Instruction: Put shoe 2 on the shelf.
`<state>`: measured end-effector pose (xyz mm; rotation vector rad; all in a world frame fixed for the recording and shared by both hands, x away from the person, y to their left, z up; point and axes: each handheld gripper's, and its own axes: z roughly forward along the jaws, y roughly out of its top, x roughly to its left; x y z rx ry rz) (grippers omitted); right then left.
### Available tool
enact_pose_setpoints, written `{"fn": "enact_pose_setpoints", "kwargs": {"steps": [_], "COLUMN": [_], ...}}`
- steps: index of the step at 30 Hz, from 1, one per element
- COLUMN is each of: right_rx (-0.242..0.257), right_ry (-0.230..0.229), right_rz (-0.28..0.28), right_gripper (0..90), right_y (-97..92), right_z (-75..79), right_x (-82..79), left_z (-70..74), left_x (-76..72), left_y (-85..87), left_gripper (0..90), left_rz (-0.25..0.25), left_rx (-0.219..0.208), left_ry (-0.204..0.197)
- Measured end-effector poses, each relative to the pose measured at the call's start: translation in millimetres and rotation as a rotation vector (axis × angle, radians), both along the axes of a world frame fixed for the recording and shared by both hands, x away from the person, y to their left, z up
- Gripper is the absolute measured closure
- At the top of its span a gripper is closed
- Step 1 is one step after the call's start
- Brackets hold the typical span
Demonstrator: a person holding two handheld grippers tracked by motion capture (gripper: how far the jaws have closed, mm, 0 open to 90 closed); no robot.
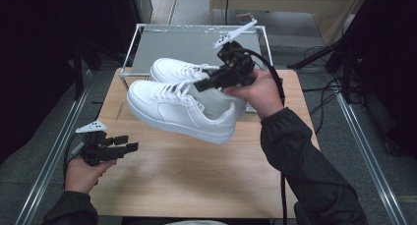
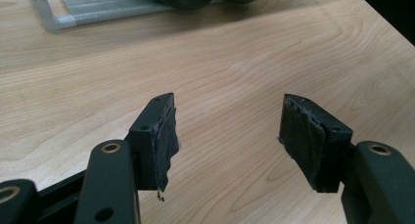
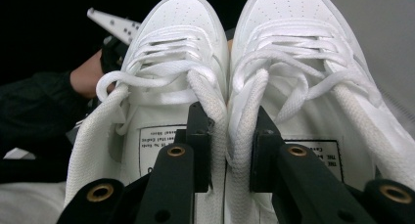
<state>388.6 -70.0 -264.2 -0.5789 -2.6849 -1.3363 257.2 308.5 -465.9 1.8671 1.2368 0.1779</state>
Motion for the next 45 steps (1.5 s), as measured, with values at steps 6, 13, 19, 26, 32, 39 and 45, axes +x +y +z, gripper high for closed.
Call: {"fn": "enact_pose_setpoints", "kwargs": {"steps": [6,13,19,26,32,39,45], "right_rx": [-0.032,-0.065,-0.088,-0.153,-0.161,-0.166,-0.172], "right_ry": [-0.043,-0.068,-0.069,-0.080,-0.091,-0.049,-0.025], "right_rz": [-0.070,-0.235,-0.375,-0.542,-0.729,-0.913,-1.011], "right_gripper": [77.5,77.7,77.6,77.6,77.8,77.2,76.7], "right_y": [11.4,20.9,27.1,34.2,43.1,60.6,70.5], "right_z": [15.3,18.1,15.6,20.0,15.5,9.9,6.1], "right_x": [23.0,59.2,86.9,114.2,131.0,145.3,149.0], "left_z": [-3.1,-5.2,-5.0,-1.1,-0.3,1.6,1.7], "left_x": [1.9,4.8,5.9,2.5,5.2,9.1,12.4], "left_y": [-2.6,-5.1,-8.5,-11.3,-16.0,-17.2,-22.4], "left_gripper": [38.9,38.8,38.7,38.7,38.7,38.7,38.4], "left_rz": [-0.015,-0.036,-0.052,-0.065,-0.092,-0.103,-0.131], "left_rx": [-0.010,-0.021,-0.027,-0.046,-0.055,-0.076,-0.104], "left_ry": [0.019,0.014,0.006,-0.011,-0.016,-0.029,-0.019]}}
